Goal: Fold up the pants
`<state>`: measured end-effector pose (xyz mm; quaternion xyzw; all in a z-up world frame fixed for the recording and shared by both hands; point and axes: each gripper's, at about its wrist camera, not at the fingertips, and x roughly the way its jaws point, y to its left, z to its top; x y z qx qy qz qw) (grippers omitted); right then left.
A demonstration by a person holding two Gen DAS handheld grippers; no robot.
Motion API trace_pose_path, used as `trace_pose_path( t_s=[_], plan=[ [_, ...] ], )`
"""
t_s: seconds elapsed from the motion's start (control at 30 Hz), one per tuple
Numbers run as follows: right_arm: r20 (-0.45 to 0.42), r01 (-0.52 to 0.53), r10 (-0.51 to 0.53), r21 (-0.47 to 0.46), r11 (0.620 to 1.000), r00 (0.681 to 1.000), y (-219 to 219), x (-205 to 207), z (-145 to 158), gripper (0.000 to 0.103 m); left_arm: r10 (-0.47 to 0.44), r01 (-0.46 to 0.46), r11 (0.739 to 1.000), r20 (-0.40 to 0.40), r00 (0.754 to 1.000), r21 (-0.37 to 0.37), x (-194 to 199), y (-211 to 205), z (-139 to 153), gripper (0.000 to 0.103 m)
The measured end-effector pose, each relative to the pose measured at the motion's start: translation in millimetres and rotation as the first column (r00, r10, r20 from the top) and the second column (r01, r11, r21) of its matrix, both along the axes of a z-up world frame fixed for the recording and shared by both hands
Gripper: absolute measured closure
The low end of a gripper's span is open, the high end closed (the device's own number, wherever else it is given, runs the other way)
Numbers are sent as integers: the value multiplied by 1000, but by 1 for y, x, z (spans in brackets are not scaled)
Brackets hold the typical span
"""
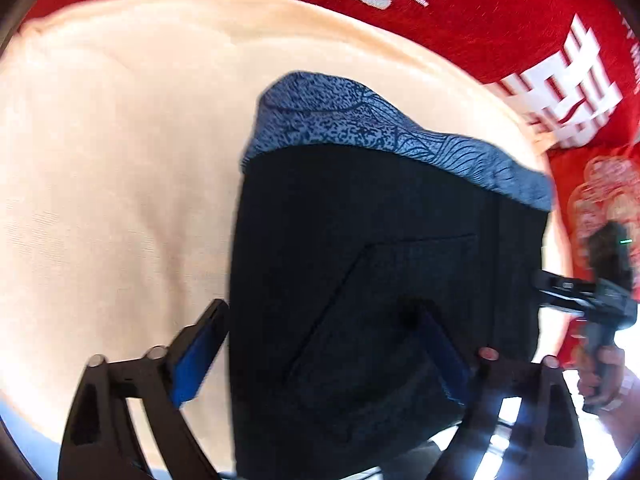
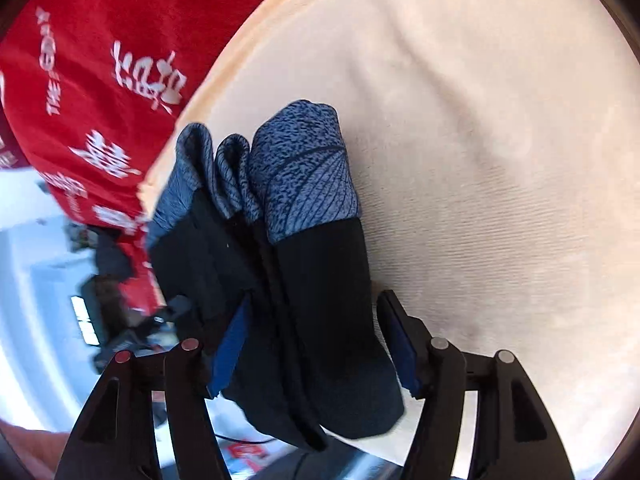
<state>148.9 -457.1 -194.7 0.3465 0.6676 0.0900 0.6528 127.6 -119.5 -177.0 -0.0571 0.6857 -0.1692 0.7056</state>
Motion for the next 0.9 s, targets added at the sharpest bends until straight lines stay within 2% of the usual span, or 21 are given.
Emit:
trace_pose_path(
  t_s=[0.03,0.1,0.2,0.33,0.4,0.53,0.6,0.63,0.67,0.8,0.9],
  plan=[
    [-29,-12,10,-92,996,1000,1,-2,7,21,-7,6,999,15,1000,33,-2,-2,5,7],
    [-76,-25,9,-210,977,997,5,-7,19,21,-24,19,994,46,999,111,-7,-8,17,7],
    [-96,-57,30,-294,954,995,17,-17,43,21,-51,35,979,73,996,203,-18,-17,37,7],
    [-87,-105,80,-336,936,993,48,-33,73,15,-72,50,958,66,995,282,-38,-25,58,7],
    [-85,-119,94,-360,925,992,64,-37,85,15,-72,53,953,52,996,298,-48,-27,63,7],
    [-93,-107,78,-368,923,993,95,-37,102,14,-79,45,938,84,993,343,-62,-30,79,7],
    [-84,-105,79,-378,920,993,102,-42,110,12,-85,44,934,99,991,353,-67,-29,86,7],
    [-75,-111,89,-387,916,993,107,-44,115,4,-85,43,931,101,991,364,-69,-27,90,7],
    [-71,-115,95,-391,913,993,111,-45,118,0,-85,42,928,99,991,370,-67,-32,91,7],
    [-72,-129,109,-406,905,991,123,-43,127,0,-101,57,920,93,991,388,-68,-37,98,7],
    [-78,-117,93,-411,904,993,124,-42,130,0,-96,62,925,74,993,375,-71,-35,102,7]
  ],
)
